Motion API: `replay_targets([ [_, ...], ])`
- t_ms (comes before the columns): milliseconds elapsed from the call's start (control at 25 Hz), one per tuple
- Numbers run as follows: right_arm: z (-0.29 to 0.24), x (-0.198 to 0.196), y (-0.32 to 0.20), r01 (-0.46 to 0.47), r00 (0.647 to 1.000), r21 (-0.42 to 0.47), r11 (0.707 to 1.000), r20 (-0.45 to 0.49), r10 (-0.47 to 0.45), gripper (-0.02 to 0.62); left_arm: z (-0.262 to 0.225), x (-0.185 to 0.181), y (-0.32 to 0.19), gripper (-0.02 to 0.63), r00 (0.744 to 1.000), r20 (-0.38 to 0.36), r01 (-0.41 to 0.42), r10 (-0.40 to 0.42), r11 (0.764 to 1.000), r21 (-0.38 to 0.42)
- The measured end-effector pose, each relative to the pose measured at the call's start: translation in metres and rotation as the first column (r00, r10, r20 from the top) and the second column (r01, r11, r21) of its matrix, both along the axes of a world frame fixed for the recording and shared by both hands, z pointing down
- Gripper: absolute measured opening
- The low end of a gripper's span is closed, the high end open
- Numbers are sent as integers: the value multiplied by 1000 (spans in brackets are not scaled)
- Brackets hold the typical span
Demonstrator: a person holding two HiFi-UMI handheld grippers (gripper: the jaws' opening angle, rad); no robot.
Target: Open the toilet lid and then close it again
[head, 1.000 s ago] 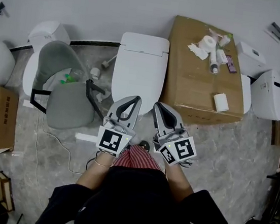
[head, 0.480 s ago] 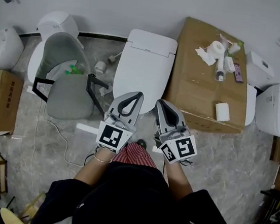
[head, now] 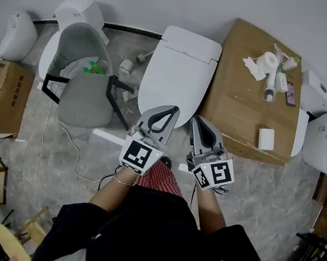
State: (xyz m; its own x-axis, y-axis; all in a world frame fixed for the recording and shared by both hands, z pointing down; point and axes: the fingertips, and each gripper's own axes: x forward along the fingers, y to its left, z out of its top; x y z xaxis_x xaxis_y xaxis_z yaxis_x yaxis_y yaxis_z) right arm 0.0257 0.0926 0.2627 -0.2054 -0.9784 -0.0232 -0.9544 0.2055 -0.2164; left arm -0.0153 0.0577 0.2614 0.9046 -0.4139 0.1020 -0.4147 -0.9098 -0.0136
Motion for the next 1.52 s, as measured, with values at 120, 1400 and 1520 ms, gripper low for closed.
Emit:
replay_targets([
  [120,3,0,-9,-7,1000,3,1000,0,7,21,4,2,-12,3,1000,-9,-5,5,1000,-4],
  [1400,111,-25,-53,-65,998,-105,992,-28,62,21,128,-10,-51,3,989,92,-119,120,993,-9],
  [1520,126,-29,-56,-59,998,-128,990,-26,56,21,147,-17,-53,3,987,127,-94,96,995,-18],
])
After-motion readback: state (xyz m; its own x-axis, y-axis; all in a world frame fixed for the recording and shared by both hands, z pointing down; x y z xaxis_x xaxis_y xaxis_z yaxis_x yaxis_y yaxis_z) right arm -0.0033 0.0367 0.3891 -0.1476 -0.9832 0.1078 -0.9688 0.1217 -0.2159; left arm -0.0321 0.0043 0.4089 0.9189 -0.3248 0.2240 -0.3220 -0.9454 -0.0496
